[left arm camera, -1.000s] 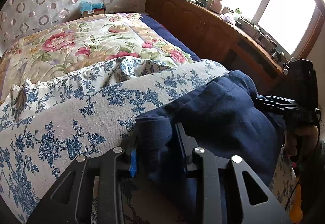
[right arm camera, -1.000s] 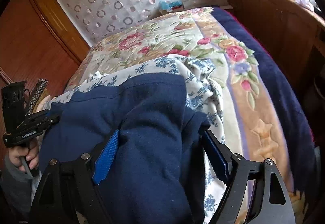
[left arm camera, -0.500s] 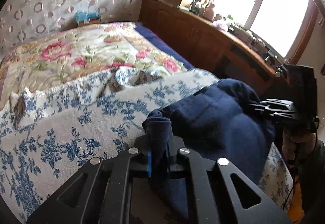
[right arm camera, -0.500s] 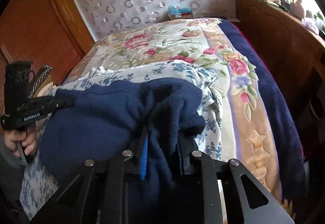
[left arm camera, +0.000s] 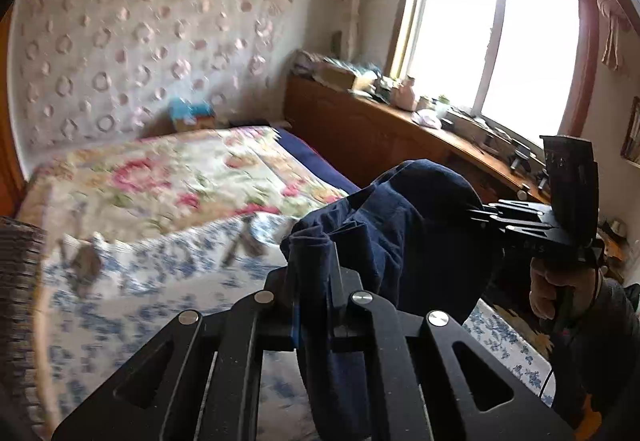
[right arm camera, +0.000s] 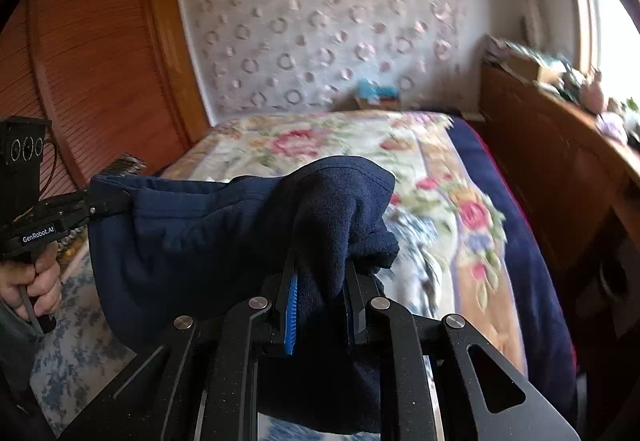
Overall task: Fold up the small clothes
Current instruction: 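Grasp the folded navy shirt bundle with both grippers and lift it, then carry the bundle onto the clothes stack by the yellow toy and open both grippers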
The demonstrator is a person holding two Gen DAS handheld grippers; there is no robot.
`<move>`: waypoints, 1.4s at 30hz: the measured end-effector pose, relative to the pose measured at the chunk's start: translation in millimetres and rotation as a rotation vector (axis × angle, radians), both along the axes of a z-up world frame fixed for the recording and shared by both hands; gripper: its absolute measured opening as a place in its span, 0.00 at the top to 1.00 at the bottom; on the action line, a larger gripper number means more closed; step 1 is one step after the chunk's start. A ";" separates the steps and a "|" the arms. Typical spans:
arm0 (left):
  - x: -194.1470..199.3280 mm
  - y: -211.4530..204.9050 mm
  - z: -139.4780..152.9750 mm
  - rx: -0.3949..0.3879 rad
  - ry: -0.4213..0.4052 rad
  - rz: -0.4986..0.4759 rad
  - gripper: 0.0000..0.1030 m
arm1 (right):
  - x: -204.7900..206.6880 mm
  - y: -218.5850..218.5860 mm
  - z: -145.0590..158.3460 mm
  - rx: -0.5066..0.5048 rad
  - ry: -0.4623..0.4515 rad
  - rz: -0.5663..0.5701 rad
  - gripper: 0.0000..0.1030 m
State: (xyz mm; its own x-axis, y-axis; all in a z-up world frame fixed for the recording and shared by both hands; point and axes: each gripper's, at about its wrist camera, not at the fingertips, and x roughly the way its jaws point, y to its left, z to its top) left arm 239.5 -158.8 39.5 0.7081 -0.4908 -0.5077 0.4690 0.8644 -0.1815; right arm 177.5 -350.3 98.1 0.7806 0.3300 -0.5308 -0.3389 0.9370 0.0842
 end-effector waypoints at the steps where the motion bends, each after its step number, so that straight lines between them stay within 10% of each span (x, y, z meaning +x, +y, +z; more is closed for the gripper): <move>1: -3.6 8.8 3.9 0.006 -0.011 0.018 0.91 | 0.9 8.5 4.2 -0.004 -0.012 0.021 0.83; 16: -66.7 177.5 31.0 0.040 -0.133 0.358 0.91 | 55.9 171.5 30.3 -0.086 -0.137 0.365 0.83; 25: -97.1 259.1 -11.3 0.003 -0.106 0.581 0.91 | 118.7 277.9 44.1 -0.234 -0.190 0.579 0.83; 42: -114.5 302.2 -71.0 0.030 0.003 0.756 0.87 | 197.0 384.0 9.8 -0.376 -0.142 0.729 0.71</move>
State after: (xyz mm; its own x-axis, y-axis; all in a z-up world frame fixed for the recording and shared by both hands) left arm 125.0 143.4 -31.5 0.8450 0.1418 -0.5156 -0.2537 0.9551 -0.1532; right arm 374.5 33.6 107.9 0.5077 0.5988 -0.6194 -0.8555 0.4356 -0.2800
